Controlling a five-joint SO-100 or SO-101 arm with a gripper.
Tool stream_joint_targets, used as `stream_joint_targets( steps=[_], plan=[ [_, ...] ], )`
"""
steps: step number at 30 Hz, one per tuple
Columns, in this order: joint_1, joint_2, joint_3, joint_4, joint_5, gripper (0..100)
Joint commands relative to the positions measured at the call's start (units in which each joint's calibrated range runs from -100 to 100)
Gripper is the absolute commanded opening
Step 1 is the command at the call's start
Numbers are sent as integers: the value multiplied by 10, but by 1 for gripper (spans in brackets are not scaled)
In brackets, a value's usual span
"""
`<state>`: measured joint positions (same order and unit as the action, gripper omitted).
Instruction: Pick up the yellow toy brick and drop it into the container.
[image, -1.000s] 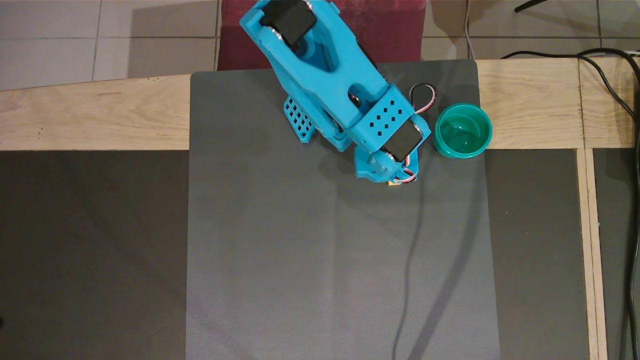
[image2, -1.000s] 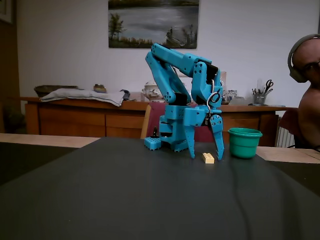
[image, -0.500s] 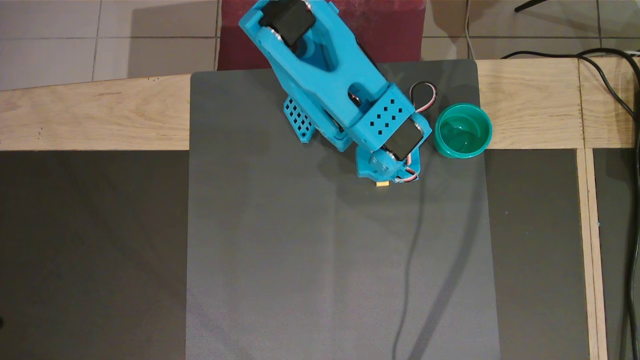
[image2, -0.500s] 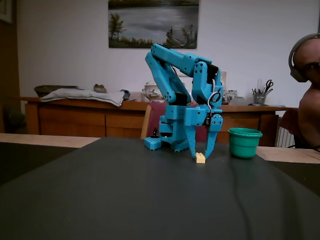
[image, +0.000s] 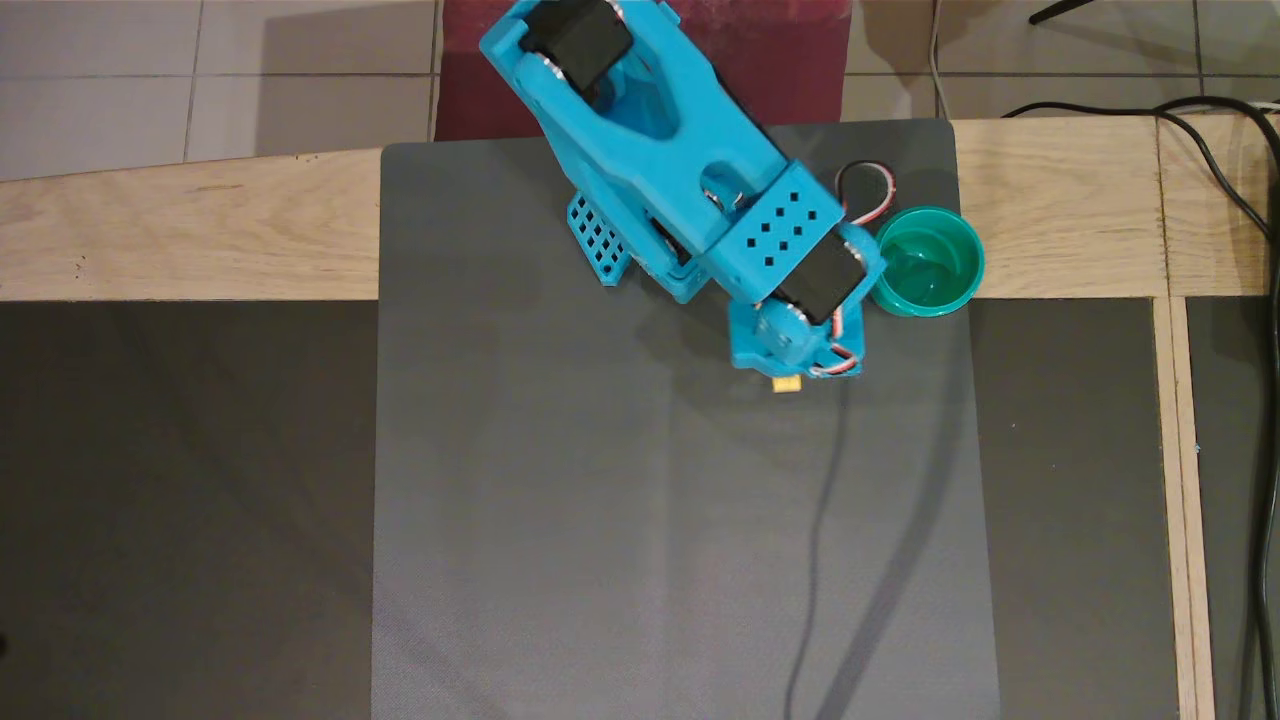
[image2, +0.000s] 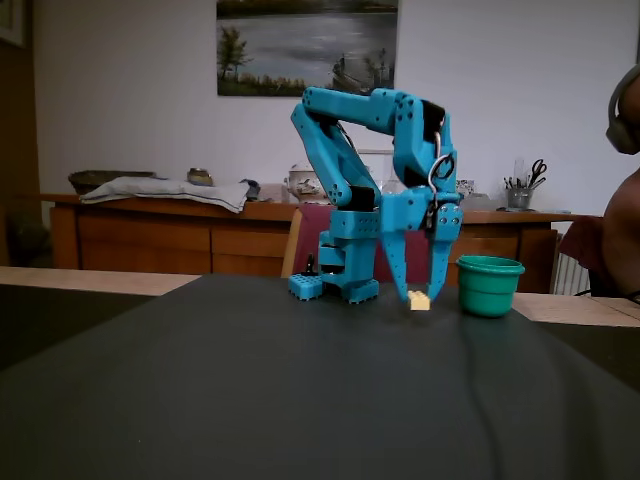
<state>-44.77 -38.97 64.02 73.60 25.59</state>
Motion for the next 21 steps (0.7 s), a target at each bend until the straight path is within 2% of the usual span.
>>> stream_joint_targets(
  steps=[1,11,16,21],
  plan=[
    [3,-1,-52,28,11,0],
    [-5,-1,-233,180,10,0],
    [-14,0,-241,188,10,0],
    [-83,0,-241,180,-18,0]
  ],
)
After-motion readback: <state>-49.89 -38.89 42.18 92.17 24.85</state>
